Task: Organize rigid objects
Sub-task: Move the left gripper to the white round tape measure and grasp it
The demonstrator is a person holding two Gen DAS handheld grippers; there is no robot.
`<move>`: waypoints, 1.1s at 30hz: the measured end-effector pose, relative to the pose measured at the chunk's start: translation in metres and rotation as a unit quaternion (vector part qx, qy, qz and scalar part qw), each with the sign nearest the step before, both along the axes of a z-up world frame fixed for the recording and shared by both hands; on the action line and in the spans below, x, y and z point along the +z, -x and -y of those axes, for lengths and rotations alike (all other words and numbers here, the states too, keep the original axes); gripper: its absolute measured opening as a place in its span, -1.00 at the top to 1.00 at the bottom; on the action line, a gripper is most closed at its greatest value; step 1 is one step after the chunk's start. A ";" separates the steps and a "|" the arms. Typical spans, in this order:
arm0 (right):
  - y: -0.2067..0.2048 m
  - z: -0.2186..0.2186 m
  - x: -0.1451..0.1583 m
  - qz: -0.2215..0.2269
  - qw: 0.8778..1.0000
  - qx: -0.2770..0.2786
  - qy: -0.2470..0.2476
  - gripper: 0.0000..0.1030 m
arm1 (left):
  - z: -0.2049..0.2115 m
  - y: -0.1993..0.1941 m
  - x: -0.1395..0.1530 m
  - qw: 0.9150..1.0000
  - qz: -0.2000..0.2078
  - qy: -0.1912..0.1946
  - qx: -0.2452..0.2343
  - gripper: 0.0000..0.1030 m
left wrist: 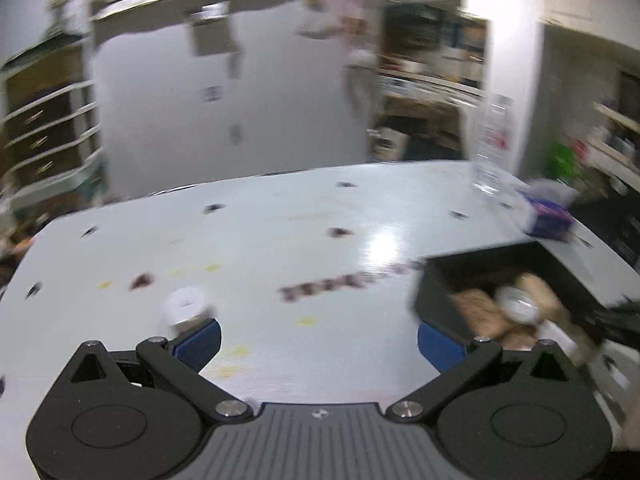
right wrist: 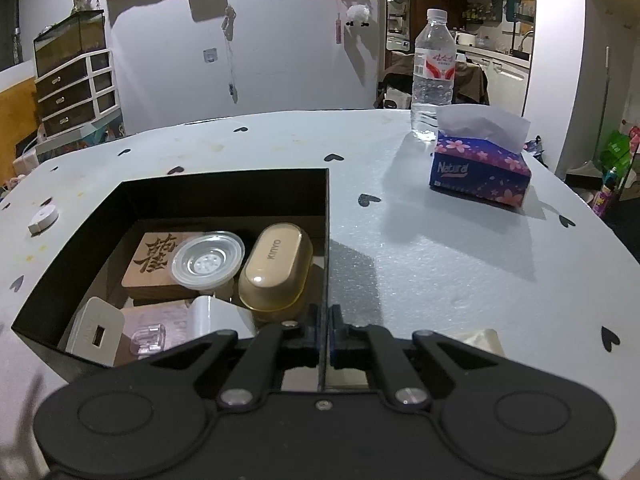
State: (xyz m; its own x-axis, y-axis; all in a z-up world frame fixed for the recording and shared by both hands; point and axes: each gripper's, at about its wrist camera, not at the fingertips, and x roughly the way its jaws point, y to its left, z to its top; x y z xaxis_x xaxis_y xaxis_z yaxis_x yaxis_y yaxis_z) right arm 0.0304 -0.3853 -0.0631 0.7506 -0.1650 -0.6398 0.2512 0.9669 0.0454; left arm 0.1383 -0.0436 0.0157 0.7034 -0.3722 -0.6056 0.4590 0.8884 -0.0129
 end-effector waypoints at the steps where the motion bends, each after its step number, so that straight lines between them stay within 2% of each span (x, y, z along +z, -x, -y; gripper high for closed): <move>1: 0.000 0.000 0.000 -0.001 1.000 -0.001 0.001 0.93 | -0.009 -0.006 -0.002 1.000 -0.001 0.004 0.019 -1.00; 8: -0.002 -0.004 0.001 -0.008 1.000 -0.009 0.010 0.94 | -0.045 -0.046 -0.022 0.993 -0.002 0.012 0.121 -1.00; 14: -0.003 -0.004 0.001 -0.009 1.000 -0.012 0.012 0.94 | -0.054 -0.092 -0.047 0.979 -0.029 0.060 0.192 -1.00; 17: -0.003 -0.004 0.001 -0.009 1.000 -0.012 0.012 0.94 | -0.045 -0.108 -0.060 0.979 -0.008 0.052 0.197 -0.96; 20: -0.003 -0.004 0.001 -0.010 1.000 -0.012 0.013 0.94 | -0.031 -0.120 -0.072 0.981 0.019 0.007 0.192 -0.80; 22: -0.003 -0.004 0.001 -0.011 1.000 -0.012 0.013 0.94 | -0.027 -0.127 -0.080 0.982 0.022 -0.008 0.188 -0.73; 27: -0.003 -0.005 0.001 -0.013 1.000 -0.014 0.016 0.93 | -0.026 -0.138 -0.096 0.984 -0.002 -0.006 0.180 -0.52; 28: -0.003 -0.005 0.001 -0.013 1.000 -0.014 0.017 0.92 | -0.023 -0.136 -0.098 0.984 0.008 -0.016 0.179 -0.45; 32: -0.004 -0.006 0.001 -0.014 1.000 -0.016 0.019 0.92 | -0.023 -0.134 -0.097 0.984 0.014 -0.010 0.177 -0.03; 33: -0.004 -0.006 0.001 -0.014 1.000 -0.016 0.018 0.92 | -0.023 -0.135 -0.097 0.984 0.014 -0.008 0.177 -0.03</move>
